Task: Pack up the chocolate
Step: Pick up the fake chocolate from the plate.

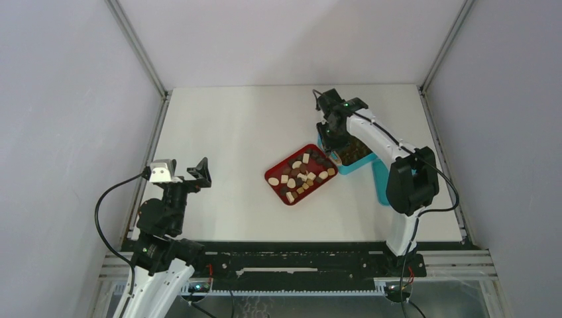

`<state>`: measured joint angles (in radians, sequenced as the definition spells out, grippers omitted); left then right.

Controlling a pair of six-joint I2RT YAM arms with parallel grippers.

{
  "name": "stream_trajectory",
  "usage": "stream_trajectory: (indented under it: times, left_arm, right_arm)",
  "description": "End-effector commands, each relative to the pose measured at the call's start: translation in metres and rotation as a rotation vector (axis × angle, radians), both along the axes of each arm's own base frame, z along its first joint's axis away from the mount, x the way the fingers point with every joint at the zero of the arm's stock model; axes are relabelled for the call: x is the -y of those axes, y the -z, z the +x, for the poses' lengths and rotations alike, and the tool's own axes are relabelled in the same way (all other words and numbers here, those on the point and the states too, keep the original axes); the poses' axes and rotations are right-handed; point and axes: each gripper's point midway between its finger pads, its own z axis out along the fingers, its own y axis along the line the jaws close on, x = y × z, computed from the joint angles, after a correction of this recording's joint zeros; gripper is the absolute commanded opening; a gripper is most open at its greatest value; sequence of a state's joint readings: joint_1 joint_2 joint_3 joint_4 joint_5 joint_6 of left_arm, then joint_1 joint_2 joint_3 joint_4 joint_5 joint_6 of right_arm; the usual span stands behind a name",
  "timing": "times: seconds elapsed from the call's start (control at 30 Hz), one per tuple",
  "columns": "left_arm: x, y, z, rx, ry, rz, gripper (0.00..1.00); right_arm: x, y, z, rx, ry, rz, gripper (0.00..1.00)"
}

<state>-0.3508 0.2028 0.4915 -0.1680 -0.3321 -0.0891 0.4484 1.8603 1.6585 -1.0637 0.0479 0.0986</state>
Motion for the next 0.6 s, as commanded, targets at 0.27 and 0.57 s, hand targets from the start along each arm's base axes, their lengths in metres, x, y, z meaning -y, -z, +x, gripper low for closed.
stream_trajectory:
  times: [0.27, 0.57]
  left_arm:
    - [0.001, -0.007, 0.001, 0.015, 0.004, -0.014, 1.0]
    - [0.0, -0.007, 0.0, 0.016, 0.004, -0.015, 1.0]
  right_arm:
    - [-0.058, 0.018, -0.043, -0.099, -0.168, 0.048, 0.43]
    - [-0.079, 0.038, -0.056, -0.156, -0.222, 0.037, 0.43]
